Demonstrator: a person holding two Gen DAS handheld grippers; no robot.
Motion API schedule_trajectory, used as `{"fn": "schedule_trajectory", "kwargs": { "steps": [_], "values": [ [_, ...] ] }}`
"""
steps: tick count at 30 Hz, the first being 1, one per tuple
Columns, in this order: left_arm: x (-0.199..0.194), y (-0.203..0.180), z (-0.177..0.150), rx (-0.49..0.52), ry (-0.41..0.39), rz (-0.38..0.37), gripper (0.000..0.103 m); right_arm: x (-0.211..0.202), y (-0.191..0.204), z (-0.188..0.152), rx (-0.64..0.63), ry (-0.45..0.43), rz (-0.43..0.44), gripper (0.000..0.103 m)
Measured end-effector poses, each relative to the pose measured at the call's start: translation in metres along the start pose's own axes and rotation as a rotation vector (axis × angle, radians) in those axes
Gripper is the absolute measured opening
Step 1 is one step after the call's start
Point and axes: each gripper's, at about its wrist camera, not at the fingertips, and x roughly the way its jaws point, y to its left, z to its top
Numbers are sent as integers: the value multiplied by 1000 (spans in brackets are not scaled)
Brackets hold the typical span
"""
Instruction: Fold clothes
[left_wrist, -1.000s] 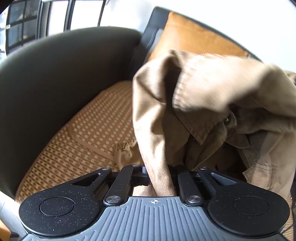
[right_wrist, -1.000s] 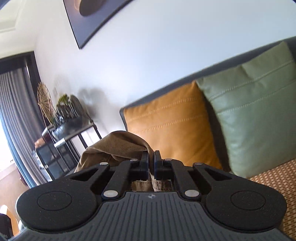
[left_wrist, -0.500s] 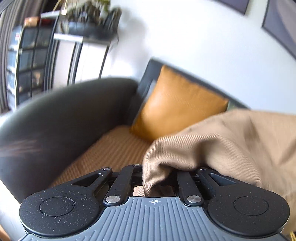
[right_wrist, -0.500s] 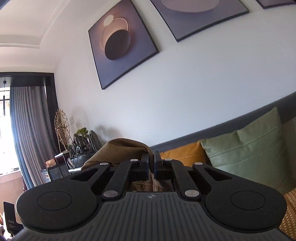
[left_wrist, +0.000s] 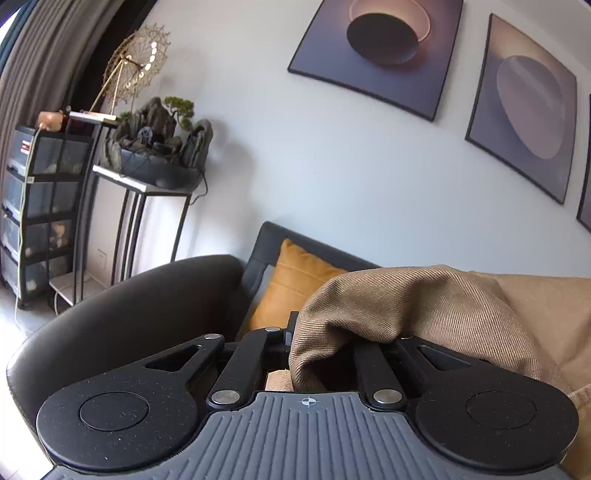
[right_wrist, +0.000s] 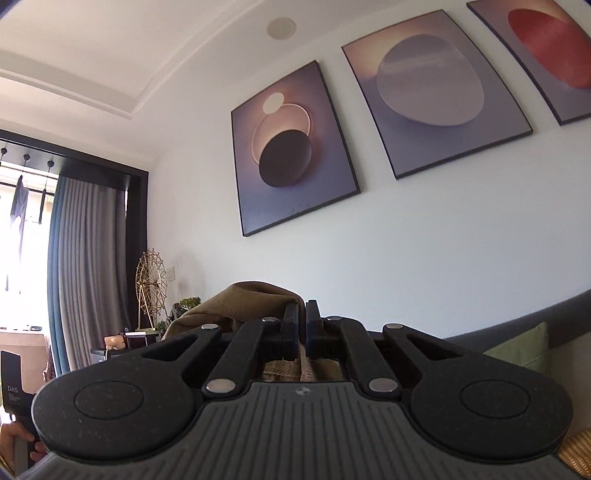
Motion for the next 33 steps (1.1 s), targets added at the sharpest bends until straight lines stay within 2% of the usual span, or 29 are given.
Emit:
{"fn": "schedule_trajectory", "kwargs": {
  "steps": [4,7,9,13,15,17,19,22,24,26,27,28,29,31,33],
  "values": [
    [-37,-5,14,19,-60,-47,3,-33,10,18,-31,-40,37,4],
    [-58,-9,21,31,-73,-68,3,-56,9,23,-12,-50,58,4],
    [-64,-10,22,46,-68,-76,3,-68,6,23,6,-40,75,4],
    [-43,-11,15,52,-6,-75,4,-75,-8,12,35,12,71,4],
    [-12,-10,8,48,48,-68,4,-64,-20,0,44,52,42,4],
    [39,-9,-3,39,114,-49,4,-43,-35,-16,55,102,4,4],
    [104,-10,-14,25,160,-17,4,-8,-58,-38,80,160,-43,3],
    [232,-10,-42,47,259,22,5,70,-108,-79,78,208,-166,0],
    [317,-1,-82,42,413,75,10,132,-152,-116,132,283,-252,0],
    [402,10,-125,35,575,131,13,184,-189,-168,194,408,-340,0],
    [427,16,-147,33,660,139,13,204,-204,-197,213,476,-387,0],
    [448,22,-170,32,746,142,13,220,-215,-224,228,537,-418,3],
    [456,26,-188,51,787,136,14,220,-214,-245,226,575,-396,3],
    [445,29,-202,140,775,117,18,217,-212,-287,218,652,-352,4],
    [427,31,-206,209,761,92,34,205,-201,-315,186,752,-318,9]
  ]
}}
